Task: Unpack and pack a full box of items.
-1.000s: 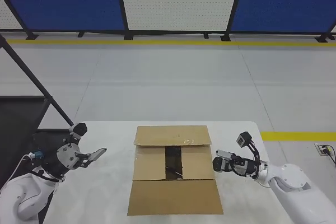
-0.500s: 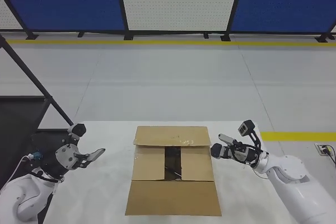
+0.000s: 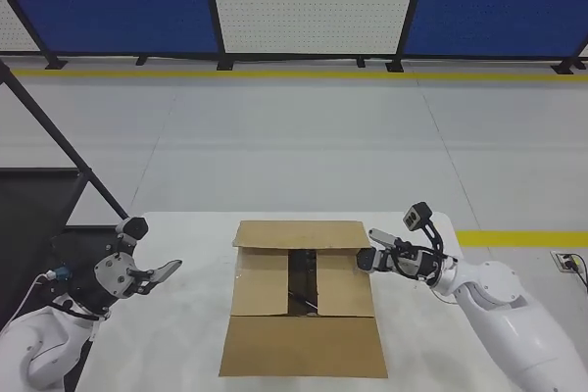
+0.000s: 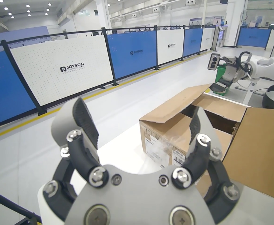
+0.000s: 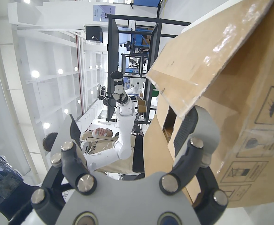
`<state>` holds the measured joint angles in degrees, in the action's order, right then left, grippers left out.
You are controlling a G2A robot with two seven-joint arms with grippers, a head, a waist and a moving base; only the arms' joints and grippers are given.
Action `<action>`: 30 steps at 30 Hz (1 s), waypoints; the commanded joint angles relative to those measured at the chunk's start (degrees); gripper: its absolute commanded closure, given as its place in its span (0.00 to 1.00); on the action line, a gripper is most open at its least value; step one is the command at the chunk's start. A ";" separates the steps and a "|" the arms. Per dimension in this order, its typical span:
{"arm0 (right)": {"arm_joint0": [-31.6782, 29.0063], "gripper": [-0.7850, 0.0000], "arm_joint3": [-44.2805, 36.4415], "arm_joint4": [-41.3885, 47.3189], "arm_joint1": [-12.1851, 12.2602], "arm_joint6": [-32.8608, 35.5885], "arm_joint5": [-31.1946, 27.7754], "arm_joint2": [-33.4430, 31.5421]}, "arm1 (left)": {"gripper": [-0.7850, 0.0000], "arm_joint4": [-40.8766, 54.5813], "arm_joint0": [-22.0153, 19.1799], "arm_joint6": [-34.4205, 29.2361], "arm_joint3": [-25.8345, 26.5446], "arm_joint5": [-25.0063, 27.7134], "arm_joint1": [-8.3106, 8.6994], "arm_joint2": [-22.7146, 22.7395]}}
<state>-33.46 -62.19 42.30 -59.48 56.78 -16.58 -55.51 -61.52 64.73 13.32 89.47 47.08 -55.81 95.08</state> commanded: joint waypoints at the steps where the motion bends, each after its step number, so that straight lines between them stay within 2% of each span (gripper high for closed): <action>1: 0.99 0.00 0.52 0.54 -0.61 -1.01 -0.27 0.48 | 0.00 0.10 0.19 0.15 -0.08 0.05 0.04 0.24; 5: 3.44 0.00 2.03 0.33 -1.95 -3.79 -0.69 1.81 | 0.00 0.33 0.62 0.58 -0.10 -0.07 0.12 0.83; 14: 9.32 0.00 7.19 2.35 -5.17 -5.04 -2.86 4.46 | 0.00 0.60 1.84 1.59 -0.48 -0.51 0.28 2.20; 23: 15.91 0.00 16.22 -0.98 -9.64 -15.72 -1.52 9.10 | 0.00 1.07 2.72 2.30 -0.55 -1.12 0.34 2.83; 30: 18.21 0.00 22.08 -0.36 -12.38 -19.66 -1.08 10.57 | 0.00 1.39 2.79 2.32 -0.99 -1.20 0.35 2.71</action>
<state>-15.37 -40.61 41.85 -71.66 37.48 -18.04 -45.03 -60.16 67.55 15.72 88.55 45.85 -55.46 97.85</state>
